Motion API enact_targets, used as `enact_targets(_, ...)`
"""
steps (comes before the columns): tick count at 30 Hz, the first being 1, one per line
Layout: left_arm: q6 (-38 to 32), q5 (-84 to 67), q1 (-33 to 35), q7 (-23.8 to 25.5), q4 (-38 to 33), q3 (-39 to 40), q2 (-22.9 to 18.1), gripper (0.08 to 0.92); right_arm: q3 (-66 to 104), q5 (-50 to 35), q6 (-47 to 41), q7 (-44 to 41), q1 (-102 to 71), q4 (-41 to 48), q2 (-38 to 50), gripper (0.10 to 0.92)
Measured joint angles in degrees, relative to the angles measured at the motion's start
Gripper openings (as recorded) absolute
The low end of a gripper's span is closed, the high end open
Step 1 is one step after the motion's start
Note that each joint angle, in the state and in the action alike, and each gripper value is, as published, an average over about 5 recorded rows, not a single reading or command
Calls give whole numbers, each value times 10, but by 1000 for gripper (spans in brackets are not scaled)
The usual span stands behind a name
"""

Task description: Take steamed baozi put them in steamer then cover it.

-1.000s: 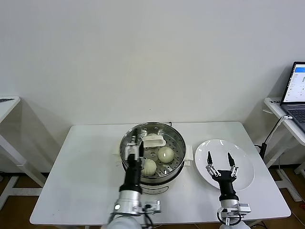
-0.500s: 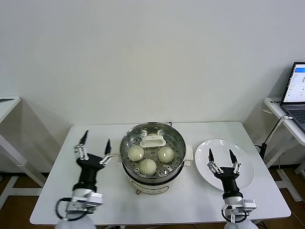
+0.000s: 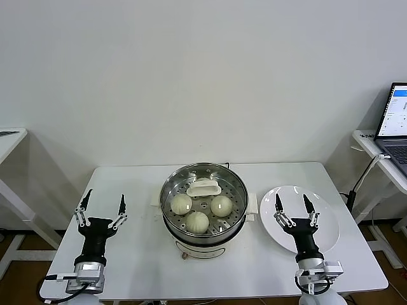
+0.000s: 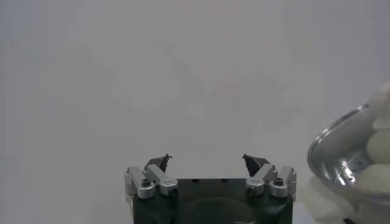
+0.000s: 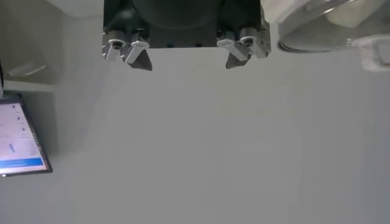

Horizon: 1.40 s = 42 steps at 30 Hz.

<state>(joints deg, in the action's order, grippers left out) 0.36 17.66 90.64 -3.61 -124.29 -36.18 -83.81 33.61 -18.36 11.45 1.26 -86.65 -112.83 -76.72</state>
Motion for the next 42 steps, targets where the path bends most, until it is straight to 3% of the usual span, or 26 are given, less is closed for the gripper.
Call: enact_targets(42, -47, -70, 12, 25, 37, -30, -2, 823, 7, 39, -34, 10, -20, -38, -13, 823)
